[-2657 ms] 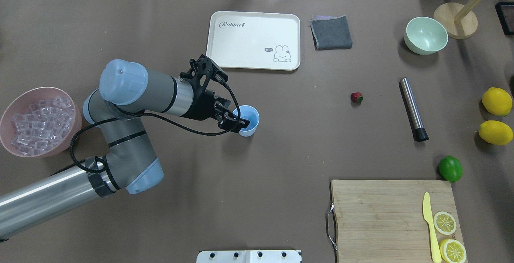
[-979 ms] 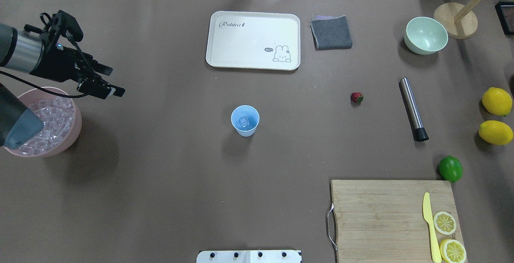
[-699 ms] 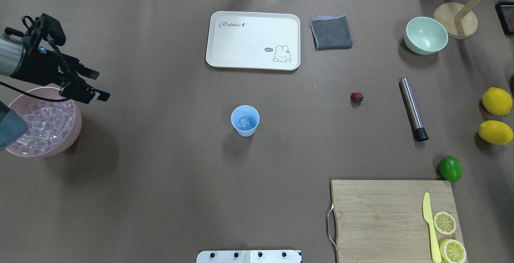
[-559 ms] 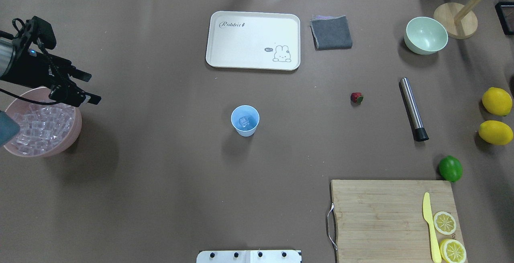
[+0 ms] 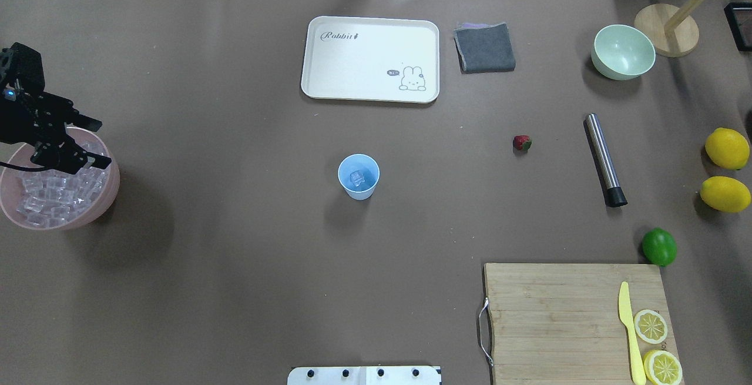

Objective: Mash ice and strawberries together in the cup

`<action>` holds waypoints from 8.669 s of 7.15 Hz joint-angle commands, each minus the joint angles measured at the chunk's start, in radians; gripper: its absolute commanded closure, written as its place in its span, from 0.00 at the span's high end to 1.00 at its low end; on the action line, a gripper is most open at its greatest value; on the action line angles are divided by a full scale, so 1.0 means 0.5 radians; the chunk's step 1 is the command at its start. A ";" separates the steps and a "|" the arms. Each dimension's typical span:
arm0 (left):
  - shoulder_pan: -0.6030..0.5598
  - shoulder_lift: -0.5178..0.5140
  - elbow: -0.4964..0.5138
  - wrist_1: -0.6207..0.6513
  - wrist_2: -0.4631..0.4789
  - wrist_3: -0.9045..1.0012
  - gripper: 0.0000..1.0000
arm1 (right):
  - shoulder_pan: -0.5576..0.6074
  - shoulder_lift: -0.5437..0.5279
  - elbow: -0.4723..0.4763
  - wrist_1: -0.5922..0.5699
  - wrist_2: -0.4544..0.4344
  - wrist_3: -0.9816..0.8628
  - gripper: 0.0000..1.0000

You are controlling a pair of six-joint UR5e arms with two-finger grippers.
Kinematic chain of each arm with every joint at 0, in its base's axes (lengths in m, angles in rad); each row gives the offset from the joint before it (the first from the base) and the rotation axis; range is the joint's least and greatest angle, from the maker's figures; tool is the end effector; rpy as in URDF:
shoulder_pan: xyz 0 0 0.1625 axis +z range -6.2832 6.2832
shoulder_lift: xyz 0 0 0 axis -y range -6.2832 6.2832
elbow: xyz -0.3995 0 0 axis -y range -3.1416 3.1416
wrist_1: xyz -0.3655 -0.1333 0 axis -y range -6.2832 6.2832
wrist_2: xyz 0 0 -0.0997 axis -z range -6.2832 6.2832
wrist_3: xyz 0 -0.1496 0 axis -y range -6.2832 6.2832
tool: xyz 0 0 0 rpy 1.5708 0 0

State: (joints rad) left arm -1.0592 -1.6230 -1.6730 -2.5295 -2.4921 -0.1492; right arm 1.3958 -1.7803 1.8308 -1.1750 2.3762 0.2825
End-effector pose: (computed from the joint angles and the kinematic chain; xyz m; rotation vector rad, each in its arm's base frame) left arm 0.2360 -0.4492 0.4558 0.7227 1.1347 0.8180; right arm -0.0475 -0.4147 0.5853 0.2310 -0.8657 -0.0795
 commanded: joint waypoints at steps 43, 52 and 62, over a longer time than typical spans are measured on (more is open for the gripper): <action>-0.050 0.295 0.256 0.024 -0.032 0.562 0.56 | -0.123 0.122 -0.097 0.153 -0.022 0.104 1.00; -0.167 0.295 0.241 0.117 -0.081 0.660 0.57 | -0.123 0.118 -0.130 0.153 -0.022 0.104 1.00; -0.158 0.331 0.250 0.117 -0.053 0.654 0.87 | -0.144 0.121 -0.130 0.153 -0.022 0.107 1.00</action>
State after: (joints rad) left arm -1.1382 -1.4583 -1.5467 -2.4712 -2.5188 0.1785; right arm 1.3269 -1.7209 1.7656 -1.0983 2.3656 0.3359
